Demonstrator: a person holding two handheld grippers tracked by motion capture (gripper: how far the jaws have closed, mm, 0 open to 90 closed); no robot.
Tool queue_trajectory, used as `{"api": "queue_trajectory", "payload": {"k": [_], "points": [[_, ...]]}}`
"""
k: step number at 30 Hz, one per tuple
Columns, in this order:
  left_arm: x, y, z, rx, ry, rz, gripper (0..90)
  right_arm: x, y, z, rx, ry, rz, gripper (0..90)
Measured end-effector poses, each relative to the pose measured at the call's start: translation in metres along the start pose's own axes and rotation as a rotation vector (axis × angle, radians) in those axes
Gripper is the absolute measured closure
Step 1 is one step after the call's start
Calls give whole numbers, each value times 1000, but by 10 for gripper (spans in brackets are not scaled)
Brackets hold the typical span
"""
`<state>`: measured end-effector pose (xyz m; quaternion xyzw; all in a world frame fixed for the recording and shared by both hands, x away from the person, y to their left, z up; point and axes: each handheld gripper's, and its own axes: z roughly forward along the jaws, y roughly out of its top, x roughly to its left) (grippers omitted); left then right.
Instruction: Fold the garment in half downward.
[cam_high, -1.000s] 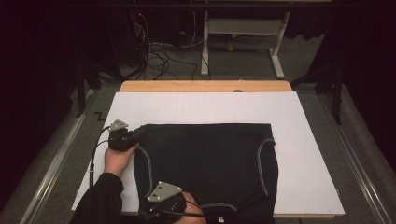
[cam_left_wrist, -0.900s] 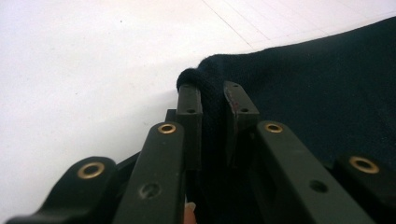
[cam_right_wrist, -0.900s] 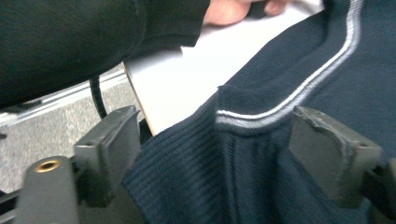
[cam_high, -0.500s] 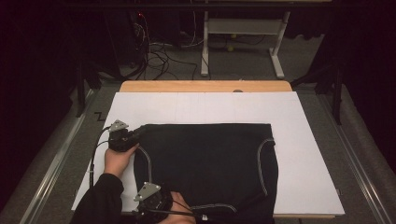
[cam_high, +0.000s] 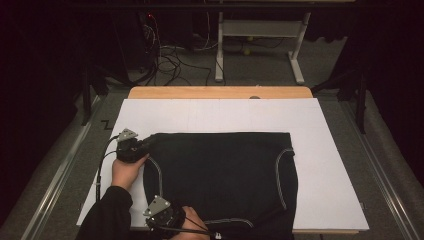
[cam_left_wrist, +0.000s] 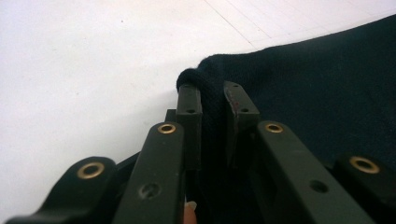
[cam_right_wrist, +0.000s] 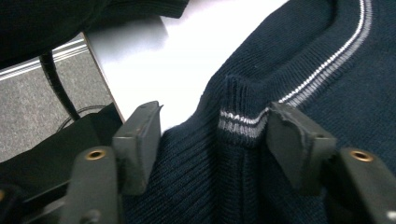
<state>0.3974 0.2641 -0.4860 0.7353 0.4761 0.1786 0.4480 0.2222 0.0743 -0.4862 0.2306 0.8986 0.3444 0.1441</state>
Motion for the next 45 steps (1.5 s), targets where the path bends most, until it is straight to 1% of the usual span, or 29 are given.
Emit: {"api": "queue_trajectory", "payload": {"k": [4,8,10,11,13,15,18,21,25,28,30,31,32,35,38,39,42,44,45], "points": [[0,0,0,0,-1,-2,749,-2,-1,-2,-3,-14,4,504],[0,0,0,1,-1,-3,749,-4,-2,-3,-9,-33,11,620],[0,0,0,1,-1,-3,749,-6,-3,-4,-4,-39,23,667],[0,0,0,1,-1,-3,749,-7,-3,-4,-11,-41,30,687],[0,0,0,1,-1,-4,749,-9,-3,-6,-9,-36,50,710],[0,0,0,1,-1,-6,749,-10,-4,-7,-24,-29,60,723],[1,0,0,2,0,-9,749,-11,-5,-11,-46,-29,60,732],[1,0,0,5,4,-10,749,-11,-5,-18,-87,-33,56,736],[2,1,1,6,9,-24,749,-13,-5,-30,-146,-48,30,741],[2,2,-1,4,10,-39,750,-14,-6,-38,-184,-54,21,743],[3,3,-1,6,-2,-78,751,-15,-8,-44,-205,-57,13,744],[5,3,-2,3,-15,-121,753,-16,-8,-46,-216,-58,15,744],[5,4,-2,0,-18,-150,763,-16,-9,-48,-227,-59,14,744],[-2,8,-3,-15,7,-149,764,-20,-9,-55,-261,-55,30,745],[-7,14,-7,-48,21,-178,763,-22,-10,-61,-291,-47,44,745],[-9,17,-8,-43,26,-177,763,-23,-10,-63,-301,-45,44,745],[-16,25,-10,-35,47,-138,762,-25,-9,-68,-321,-43,43,745],[-19,29,-13,-45,50,-138,762,-27,-9,-71,-334,-32,53,745],[-20,31,-14,-42,55,-134,762,-27,-9,-72,-340,-28,54,744]]}}
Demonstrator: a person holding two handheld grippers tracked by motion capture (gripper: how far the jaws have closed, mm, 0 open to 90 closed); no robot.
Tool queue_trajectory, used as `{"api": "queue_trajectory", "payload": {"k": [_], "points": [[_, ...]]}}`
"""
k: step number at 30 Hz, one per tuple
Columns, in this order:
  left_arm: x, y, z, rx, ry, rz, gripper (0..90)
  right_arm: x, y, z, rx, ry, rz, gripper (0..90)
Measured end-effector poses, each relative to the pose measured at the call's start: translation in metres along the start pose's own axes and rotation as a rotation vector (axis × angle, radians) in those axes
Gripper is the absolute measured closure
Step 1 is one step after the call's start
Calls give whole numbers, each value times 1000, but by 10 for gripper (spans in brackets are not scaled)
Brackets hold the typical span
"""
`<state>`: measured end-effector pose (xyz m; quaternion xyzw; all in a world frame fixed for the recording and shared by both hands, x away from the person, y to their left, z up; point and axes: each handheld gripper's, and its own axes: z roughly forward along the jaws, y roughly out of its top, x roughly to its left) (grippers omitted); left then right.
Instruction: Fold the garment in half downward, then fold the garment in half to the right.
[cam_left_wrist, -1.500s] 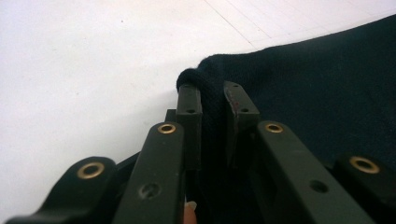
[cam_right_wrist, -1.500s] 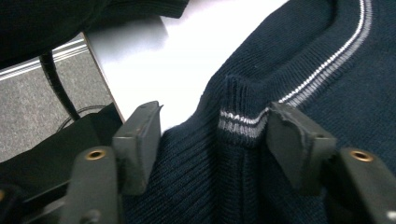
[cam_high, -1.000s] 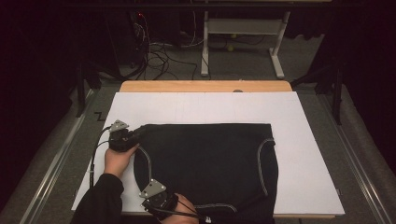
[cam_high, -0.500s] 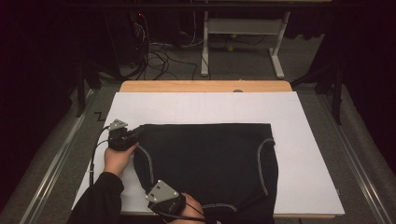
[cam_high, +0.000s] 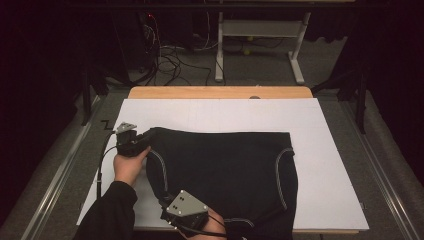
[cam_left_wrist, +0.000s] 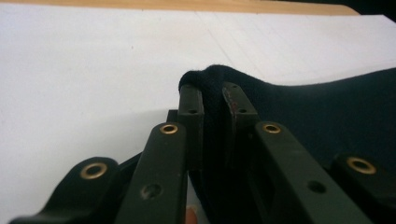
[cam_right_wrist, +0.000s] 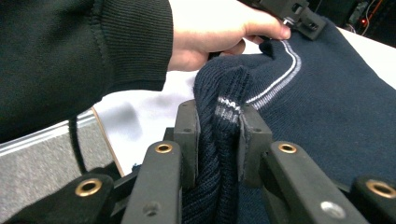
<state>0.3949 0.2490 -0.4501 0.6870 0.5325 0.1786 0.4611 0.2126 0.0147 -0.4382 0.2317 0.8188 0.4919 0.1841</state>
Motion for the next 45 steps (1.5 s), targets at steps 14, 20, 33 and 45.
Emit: {"api": "queue_trajectory", "payload": {"k": [14,20,33,45], "points": [[1,11,-6,-23,12,24,763,-5,15,-1,-42,28,0,745],[9,11,-10,-39,10,15,763,-3,22,3,-33,34,-10,744],[34,9,-18,-38,38,7,761,13,28,30,2,66,-36,744],[61,10,-56,-54,97,-9,759,36,45,48,-20,117,-61,743]]}}
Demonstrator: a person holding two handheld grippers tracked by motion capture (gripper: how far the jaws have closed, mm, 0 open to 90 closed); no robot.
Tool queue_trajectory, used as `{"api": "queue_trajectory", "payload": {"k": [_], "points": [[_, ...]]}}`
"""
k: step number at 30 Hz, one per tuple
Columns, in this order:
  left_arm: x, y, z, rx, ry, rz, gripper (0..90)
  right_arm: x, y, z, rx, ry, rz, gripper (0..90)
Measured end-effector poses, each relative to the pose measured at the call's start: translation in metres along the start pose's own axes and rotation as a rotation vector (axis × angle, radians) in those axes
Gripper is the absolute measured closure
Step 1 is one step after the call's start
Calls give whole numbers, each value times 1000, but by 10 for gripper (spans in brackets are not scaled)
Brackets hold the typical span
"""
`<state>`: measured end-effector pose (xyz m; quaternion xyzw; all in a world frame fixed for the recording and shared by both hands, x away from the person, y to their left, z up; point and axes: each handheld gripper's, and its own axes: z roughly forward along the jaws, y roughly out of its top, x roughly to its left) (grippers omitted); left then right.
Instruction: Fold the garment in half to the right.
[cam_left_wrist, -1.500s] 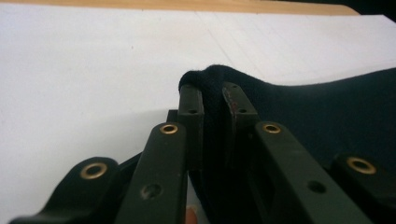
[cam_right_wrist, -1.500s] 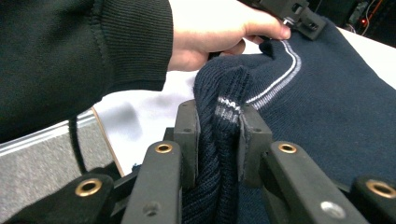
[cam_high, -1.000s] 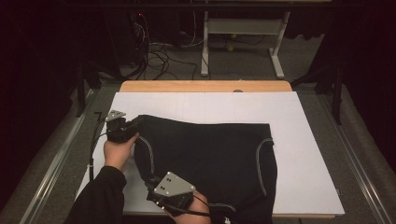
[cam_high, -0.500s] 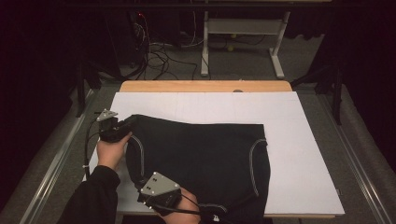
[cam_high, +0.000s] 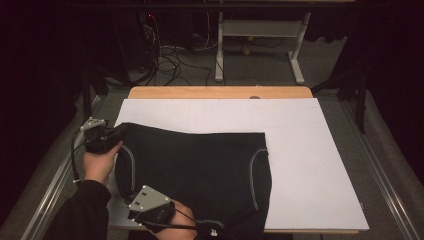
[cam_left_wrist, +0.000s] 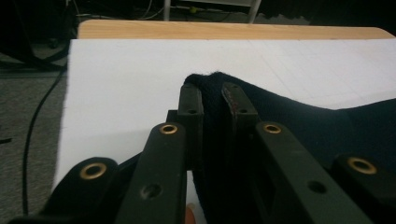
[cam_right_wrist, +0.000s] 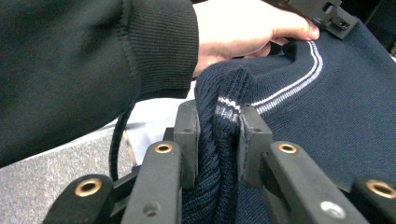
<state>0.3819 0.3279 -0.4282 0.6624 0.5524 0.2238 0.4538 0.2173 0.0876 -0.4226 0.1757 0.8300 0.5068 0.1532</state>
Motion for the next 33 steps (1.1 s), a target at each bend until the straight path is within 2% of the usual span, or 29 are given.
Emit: {"api": "queue_trajectory", "payload": {"k": [3,8,20,27,33], "points": [[3,-1,-5,-2,9,0,759,4,2,3,-8,7,-1,743],[1,-2,-6,-13,1,-10,760,4,2,2,-6,15,2,743],[-24,6,-2,-15,-8,-6,758,-8,-6,-17,-44,-4,41,739],[-52,15,9,5,-37,29,759,-18,-12,-41,-82,-27,64,738],[-88,23,24,14,-65,65,759,-29,-23,-69,-98,-64,74,739]]}}
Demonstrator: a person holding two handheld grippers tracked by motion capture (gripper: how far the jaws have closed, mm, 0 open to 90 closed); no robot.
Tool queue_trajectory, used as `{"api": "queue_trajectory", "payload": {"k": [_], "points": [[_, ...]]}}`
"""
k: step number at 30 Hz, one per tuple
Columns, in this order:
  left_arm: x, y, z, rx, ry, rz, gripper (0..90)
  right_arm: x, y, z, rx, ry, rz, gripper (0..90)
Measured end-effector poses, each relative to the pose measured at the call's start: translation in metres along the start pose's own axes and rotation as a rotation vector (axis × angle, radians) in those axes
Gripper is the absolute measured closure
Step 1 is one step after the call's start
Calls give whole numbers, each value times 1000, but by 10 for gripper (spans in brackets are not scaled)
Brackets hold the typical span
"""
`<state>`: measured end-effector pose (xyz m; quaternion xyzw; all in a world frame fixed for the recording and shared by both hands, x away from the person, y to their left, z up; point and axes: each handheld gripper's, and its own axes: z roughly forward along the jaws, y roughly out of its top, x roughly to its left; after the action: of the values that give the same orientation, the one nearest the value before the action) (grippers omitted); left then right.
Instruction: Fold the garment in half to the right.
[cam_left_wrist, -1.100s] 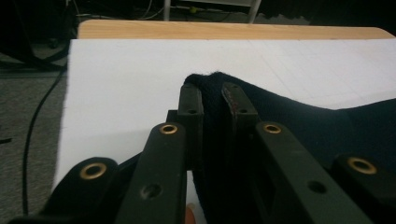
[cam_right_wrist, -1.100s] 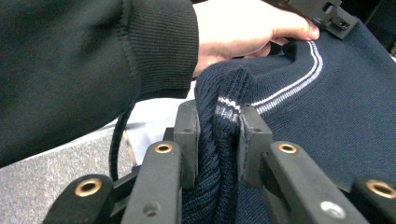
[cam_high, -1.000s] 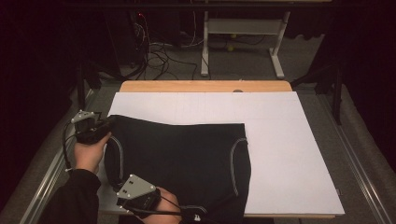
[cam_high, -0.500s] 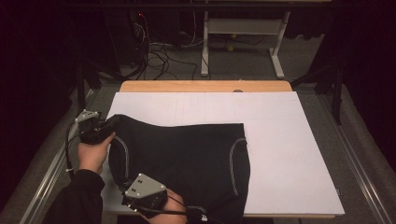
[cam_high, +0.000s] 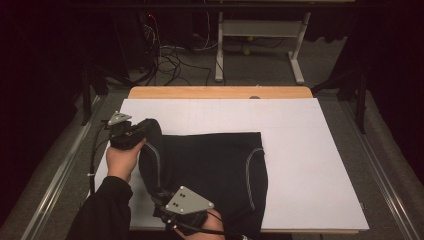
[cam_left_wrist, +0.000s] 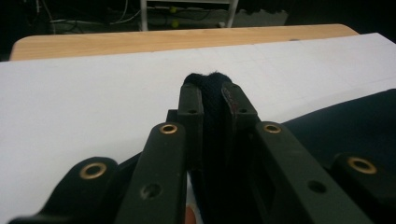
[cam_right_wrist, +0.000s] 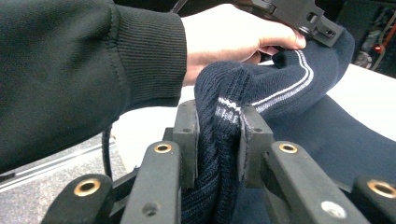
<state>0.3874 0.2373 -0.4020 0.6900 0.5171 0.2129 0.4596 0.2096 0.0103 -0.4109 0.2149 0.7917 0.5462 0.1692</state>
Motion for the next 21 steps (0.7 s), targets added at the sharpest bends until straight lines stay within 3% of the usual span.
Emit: {"api": "queue_trajectory", "payload": {"k": [6,14,21], "points": [[-30,11,16,8,-4,5,755,-15,-13,-26,-8,-49,18,738],[-68,19,39,25,-6,40,749,-36,-35,-55,-1,-101,40,736],[-92,20,58,62,-4,64,752,-50,-51,-73,17,-134,59,734]]}}
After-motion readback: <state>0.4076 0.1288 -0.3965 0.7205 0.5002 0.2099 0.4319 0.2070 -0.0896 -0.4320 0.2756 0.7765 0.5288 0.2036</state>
